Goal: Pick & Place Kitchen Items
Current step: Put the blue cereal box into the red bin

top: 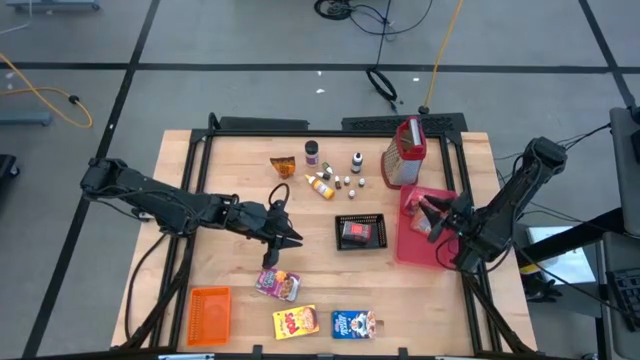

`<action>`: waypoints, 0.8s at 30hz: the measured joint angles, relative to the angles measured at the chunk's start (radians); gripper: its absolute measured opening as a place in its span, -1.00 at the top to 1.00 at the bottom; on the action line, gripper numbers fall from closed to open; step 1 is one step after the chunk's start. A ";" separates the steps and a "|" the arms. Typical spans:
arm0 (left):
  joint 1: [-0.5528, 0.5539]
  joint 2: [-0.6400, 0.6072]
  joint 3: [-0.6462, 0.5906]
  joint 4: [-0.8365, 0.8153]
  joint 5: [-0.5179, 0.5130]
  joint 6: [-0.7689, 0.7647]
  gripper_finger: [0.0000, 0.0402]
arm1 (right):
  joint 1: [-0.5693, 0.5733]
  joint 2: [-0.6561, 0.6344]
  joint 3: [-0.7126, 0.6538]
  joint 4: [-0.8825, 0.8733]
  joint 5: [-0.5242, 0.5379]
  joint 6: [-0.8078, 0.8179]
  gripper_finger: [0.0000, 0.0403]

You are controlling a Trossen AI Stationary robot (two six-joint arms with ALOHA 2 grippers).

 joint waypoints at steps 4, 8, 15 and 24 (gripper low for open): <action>0.000 0.000 0.000 0.000 0.000 0.000 0.60 | 0.002 0.000 0.057 0.110 -0.006 -0.078 0.32; 0.000 0.000 0.000 0.000 0.000 0.000 0.60 | 0.009 0.000 0.116 0.410 -0.028 -0.417 0.35; -0.001 0.000 0.000 0.000 0.000 -0.003 0.60 | -0.013 0.044 0.103 1.444 -0.355 -1.418 0.38; -0.025 0.000 0.000 0.000 0.000 -0.027 0.60 | -0.048 0.354 0.095 2.005 -0.650 -1.720 0.38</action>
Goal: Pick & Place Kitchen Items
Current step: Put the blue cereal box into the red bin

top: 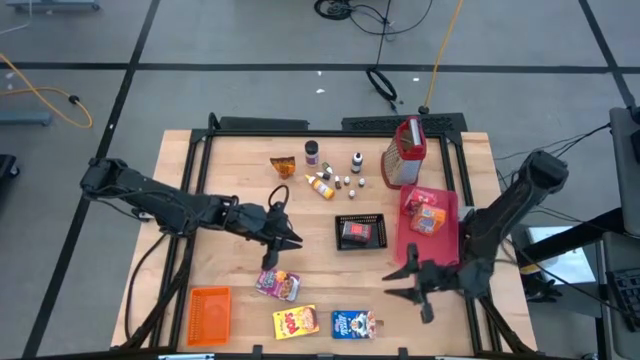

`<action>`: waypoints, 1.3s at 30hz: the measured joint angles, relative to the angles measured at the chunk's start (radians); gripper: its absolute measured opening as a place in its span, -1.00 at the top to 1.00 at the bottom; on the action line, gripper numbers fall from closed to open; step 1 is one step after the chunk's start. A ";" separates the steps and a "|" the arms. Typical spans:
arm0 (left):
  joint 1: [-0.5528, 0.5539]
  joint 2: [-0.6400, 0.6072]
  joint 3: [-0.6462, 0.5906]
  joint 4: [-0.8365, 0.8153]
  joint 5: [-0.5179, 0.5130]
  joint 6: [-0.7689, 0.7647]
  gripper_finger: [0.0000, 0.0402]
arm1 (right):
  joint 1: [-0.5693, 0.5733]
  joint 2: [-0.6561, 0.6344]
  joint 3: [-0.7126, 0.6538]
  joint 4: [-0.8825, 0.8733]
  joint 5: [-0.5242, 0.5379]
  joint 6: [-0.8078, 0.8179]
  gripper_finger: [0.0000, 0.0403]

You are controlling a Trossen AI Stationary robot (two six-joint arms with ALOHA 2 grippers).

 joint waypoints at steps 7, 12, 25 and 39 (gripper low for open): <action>-0.051 0.000 0.000 0.000 0.000 0.001 0.60 | -0.004 0.202 0.042 0.037 -0.064 0.146 0.38; -0.091 0.049 0.000 0.062 0.001 0.004 0.60 | -0.004 0.337 0.137 0.022 -0.170 0.164 0.38; -0.120 0.303 0.000 0.272 0.006 0.000 0.60 | 0.044 0.414 0.278 -0.156 -0.280 0.172 0.38; -0.108 0.342 0.000 0.309 0.014 -0.007 0.60 | -0.009 0.414 0.278 -0.151 -0.304 0.318 0.03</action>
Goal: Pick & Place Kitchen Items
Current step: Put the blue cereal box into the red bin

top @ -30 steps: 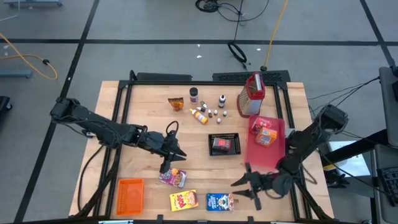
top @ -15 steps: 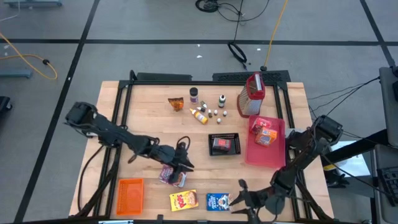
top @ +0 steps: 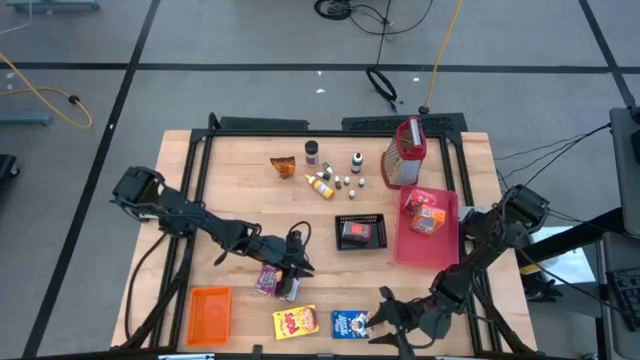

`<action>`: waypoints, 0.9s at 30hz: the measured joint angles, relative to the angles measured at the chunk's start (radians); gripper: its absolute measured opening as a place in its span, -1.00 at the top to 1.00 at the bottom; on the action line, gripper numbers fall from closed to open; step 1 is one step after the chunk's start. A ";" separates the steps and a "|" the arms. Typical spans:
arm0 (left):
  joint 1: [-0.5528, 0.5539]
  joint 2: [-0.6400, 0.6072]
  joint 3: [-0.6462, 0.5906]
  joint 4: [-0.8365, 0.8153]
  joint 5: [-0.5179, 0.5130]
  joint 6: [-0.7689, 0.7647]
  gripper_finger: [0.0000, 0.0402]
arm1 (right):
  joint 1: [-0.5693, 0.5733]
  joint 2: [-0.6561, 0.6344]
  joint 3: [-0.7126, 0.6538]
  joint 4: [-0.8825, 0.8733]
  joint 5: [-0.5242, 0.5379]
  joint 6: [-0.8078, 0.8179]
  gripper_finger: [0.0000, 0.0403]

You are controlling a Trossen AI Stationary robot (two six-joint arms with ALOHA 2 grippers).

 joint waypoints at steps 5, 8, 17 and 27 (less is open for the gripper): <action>0.000 0.000 0.000 0.001 0.000 0.000 0.60 | -0.002 -0.001 0.000 0.009 -0.003 0.002 -0.30; 0.000 0.000 0.000 0.001 0.000 0.000 0.60 | -0.002 -0.001 0.000 0.014 -0.003 0.003 -0.45; 0.000 0.000 0.000 0.001 0.000 0.001 0.60 | -0.002 -0.001 0.000 -0.004 0.005 -0.006 -0.56; 0.000 0.000 0.000 0.000 -0.001 0.001 0.60 | 0.006 -0.006 0.000 0.014 0.001 0.038 -0.49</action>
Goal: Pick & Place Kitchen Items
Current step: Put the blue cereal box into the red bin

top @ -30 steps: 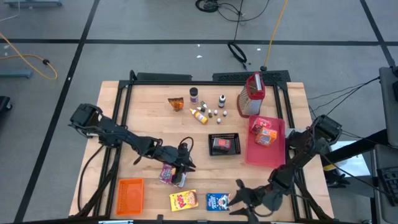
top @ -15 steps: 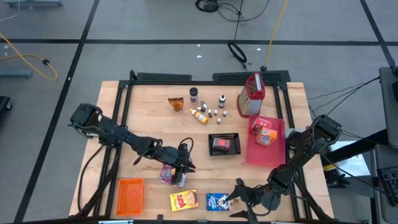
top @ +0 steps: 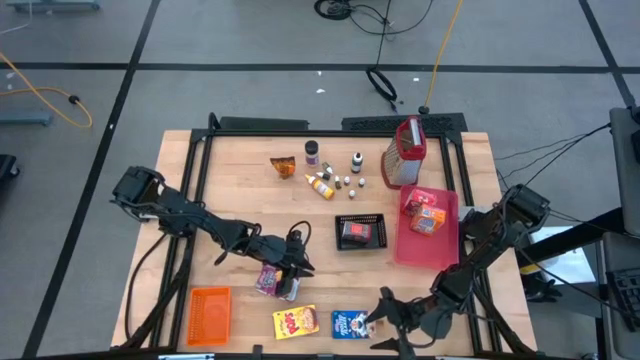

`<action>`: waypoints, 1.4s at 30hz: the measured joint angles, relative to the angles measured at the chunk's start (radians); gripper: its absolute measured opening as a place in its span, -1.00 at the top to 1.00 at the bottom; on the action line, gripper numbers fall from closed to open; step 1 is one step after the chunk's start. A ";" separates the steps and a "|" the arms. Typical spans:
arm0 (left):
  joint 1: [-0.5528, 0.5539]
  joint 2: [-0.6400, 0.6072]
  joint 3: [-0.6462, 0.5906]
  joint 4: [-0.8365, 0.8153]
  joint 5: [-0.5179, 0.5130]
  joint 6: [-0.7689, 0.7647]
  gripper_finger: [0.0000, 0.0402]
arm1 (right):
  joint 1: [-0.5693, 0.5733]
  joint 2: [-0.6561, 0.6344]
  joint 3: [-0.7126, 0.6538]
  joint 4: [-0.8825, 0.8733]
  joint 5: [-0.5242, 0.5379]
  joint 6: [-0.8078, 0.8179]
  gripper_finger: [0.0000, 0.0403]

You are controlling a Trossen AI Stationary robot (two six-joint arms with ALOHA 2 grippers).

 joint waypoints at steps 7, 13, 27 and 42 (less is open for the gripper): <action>0.000 0.000 0.000 -0.002 0.000 0.000 0.60 | -0.008 0.001 0.000 0.010 0.004 -0.042 -0.50; -0.001 0.000 0.000 -0.002 0.000 -0.004 0.60 | -0.017 0.001 0.000 0.029 0.131 -0.029 -0.50; -0.001 0.000 0.000 -0.004 -0.001 -0.013 0.60 | 0.033 0.005 -0.001 -0.049 0.239 -0.037 -0.74; -0.002 0.000 0.000 -0.020 -0.001 -0.027 0.60 | 0.096 0.232 0.237 -0.118 0.273 -0.164 -0.77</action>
